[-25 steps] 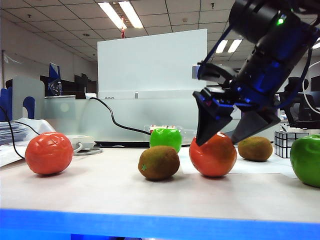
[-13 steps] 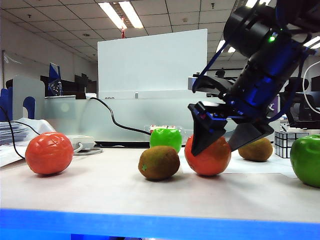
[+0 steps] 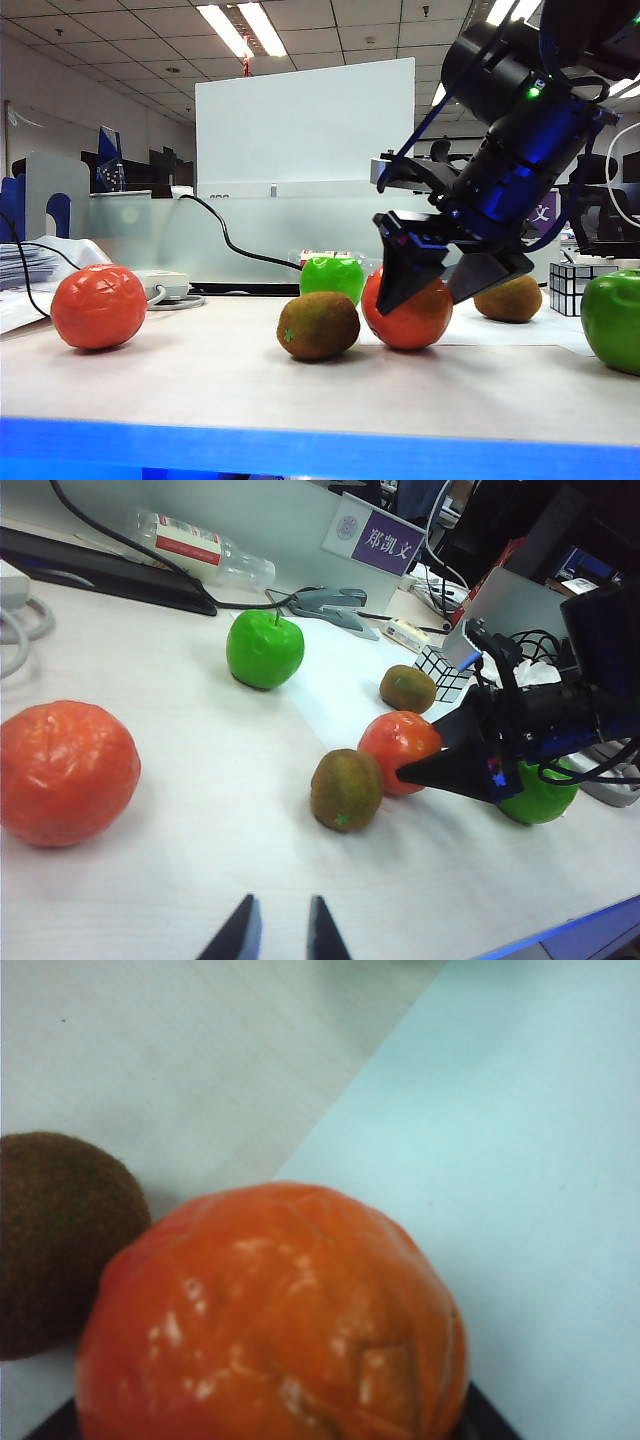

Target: Put the same fruits together.

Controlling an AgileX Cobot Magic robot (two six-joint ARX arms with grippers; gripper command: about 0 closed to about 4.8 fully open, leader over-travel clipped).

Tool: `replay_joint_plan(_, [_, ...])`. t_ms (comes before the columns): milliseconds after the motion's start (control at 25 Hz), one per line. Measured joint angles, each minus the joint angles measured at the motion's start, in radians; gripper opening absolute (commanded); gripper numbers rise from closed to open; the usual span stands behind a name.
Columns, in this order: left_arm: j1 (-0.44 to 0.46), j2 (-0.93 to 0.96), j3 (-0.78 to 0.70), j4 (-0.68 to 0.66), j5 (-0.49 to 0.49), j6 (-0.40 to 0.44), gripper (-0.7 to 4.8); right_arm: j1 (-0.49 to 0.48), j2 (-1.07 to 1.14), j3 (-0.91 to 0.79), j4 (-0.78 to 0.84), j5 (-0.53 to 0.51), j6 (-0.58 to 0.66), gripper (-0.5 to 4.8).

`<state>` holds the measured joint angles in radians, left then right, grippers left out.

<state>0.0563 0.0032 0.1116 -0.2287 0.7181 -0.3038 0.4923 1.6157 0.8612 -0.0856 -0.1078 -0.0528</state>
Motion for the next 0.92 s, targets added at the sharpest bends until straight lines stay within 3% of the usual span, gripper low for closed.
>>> replay_joint_plan(80, [0.0,0.0,0.0,0.0,0.0,-0.003,0.75,0.0,0.0,0.0,0.002,0.0,0.0,-0.05])
replay_joint_plan(560, [0.0,0.0,0.0,0.019,0.0,-0.026,0.75,0.0,0.004,0.018,0.062,0.0,0.0,-0.06])
replay_joint_plan(920, [0.0,0.0,0.0,0.024,0.0,-0.027,0.76,0.028,0.033,0.259,0.08,-0.119,0.0,-0.06])
